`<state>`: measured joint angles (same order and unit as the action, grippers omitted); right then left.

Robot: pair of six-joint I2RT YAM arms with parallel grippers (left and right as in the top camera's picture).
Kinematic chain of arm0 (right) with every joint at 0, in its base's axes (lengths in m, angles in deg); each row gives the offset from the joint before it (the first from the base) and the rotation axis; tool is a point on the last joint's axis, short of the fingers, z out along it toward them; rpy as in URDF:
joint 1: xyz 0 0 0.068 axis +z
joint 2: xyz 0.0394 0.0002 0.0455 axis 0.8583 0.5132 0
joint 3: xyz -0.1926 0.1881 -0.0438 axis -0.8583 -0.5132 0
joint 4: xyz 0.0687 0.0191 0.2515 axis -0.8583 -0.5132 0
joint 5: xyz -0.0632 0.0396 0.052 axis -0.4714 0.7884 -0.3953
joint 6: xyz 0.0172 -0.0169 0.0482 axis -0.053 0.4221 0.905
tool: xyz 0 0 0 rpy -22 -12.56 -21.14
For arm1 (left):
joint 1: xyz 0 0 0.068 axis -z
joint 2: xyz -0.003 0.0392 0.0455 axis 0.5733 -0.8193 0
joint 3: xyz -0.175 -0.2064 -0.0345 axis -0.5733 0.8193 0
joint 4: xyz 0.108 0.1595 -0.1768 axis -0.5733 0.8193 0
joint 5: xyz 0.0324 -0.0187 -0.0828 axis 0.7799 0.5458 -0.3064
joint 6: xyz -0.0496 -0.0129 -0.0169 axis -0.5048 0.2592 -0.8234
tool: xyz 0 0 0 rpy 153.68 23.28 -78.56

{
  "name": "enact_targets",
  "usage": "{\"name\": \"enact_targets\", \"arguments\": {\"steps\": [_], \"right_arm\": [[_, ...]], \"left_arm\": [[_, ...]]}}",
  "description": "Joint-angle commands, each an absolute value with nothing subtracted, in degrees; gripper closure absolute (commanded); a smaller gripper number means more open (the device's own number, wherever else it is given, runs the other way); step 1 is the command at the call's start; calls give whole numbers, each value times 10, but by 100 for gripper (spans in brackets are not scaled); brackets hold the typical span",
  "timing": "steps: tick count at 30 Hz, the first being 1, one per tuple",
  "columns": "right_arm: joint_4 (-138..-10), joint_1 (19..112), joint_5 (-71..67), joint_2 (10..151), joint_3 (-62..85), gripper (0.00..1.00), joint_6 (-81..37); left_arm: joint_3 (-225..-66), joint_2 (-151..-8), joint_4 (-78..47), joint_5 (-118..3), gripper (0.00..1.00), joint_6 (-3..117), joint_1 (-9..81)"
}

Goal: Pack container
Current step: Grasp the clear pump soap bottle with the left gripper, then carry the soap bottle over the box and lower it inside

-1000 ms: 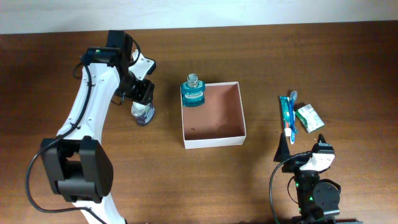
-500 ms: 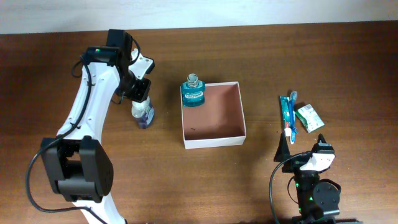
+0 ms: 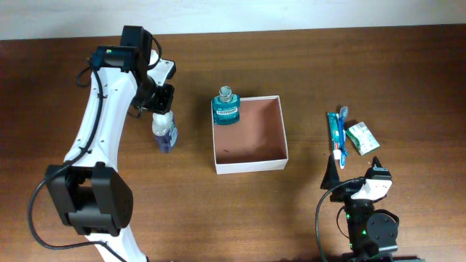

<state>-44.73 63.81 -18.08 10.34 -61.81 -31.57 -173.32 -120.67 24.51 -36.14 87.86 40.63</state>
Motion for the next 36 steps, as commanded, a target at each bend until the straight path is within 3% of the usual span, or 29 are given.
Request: {"name": "enact_targets", "arguments": {"steps": [1, 20, 36], "right_arm": [[-452, 636, -180, 98, -621, 2, -316], [-452, 636, -180, 98, -621, 2, -316], [-452, 636, -180, 98, -621, 2, -316]], "left_arm": [[-1752, -1173, 246, -385, 75, 850, 413], [-1751, -1003, 237, -372, 75, 735, 548], [-1710, -1004, 155, -110, 78, 540, 748]]}}
